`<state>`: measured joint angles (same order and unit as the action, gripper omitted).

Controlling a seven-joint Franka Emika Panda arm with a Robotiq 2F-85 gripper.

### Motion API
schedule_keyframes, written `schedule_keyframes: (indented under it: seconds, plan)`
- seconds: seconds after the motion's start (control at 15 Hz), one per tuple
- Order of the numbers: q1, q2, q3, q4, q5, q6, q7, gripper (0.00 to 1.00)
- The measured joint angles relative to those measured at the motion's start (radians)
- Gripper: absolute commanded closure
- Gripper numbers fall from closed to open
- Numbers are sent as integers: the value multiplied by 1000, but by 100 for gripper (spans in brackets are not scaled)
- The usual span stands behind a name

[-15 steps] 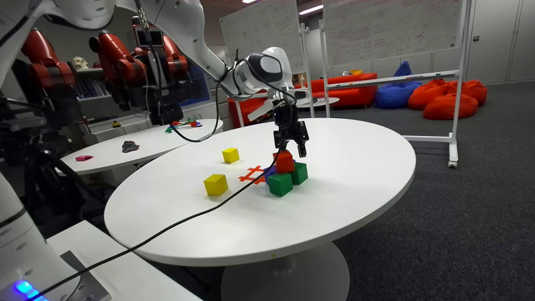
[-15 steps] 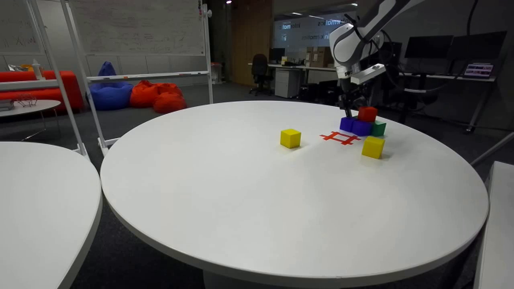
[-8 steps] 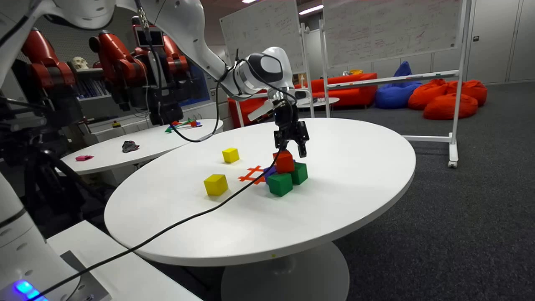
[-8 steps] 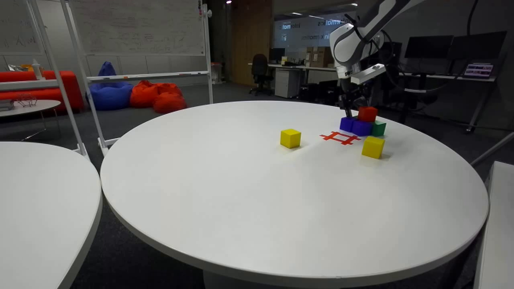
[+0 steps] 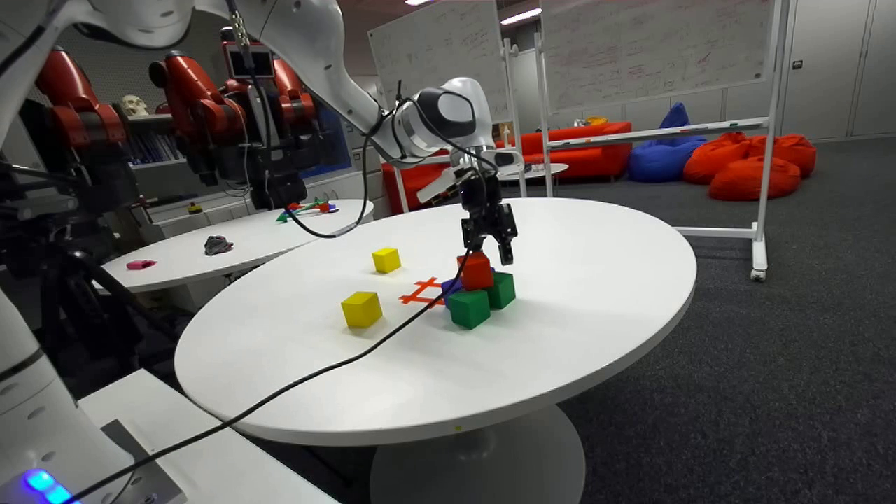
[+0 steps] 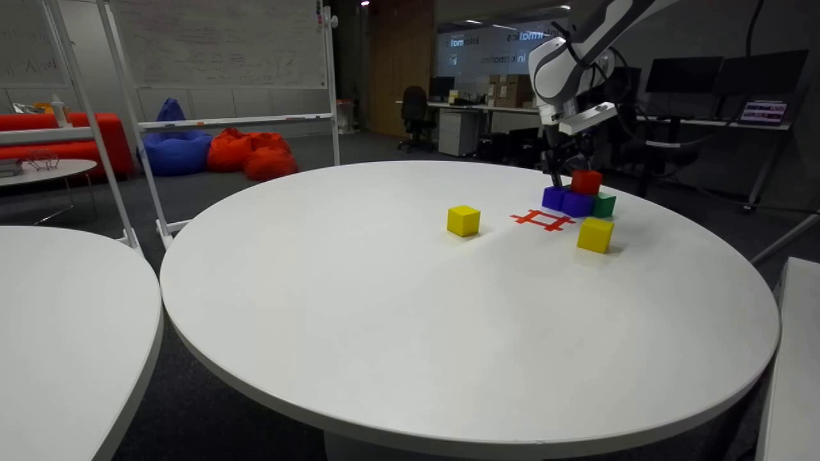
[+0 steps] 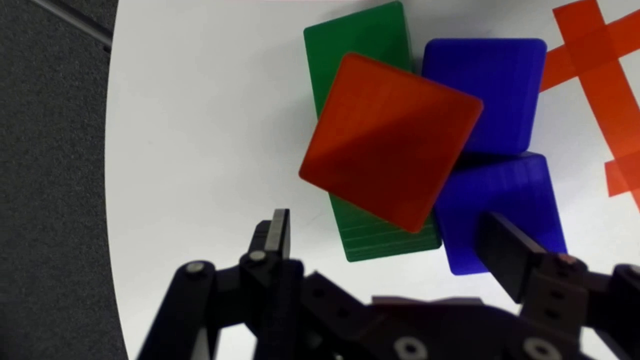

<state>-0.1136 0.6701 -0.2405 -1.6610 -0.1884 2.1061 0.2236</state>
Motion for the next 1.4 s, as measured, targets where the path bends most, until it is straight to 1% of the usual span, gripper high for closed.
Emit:
schedule_keyframes:
  seconds: [0.33,0.47,0.8,1.0,1.4]
  plan:
    - [-14,-10,-5,-18,10,3,54,0]
    - [-24,-17,-5,-30,33,10,65,0]
    - [-58,-64,7,-124,176,113,55,0]
    - [-73,-82,19,-169,242,163,42,0]
    - [-71,-81,18,-167,243,165,41,0]
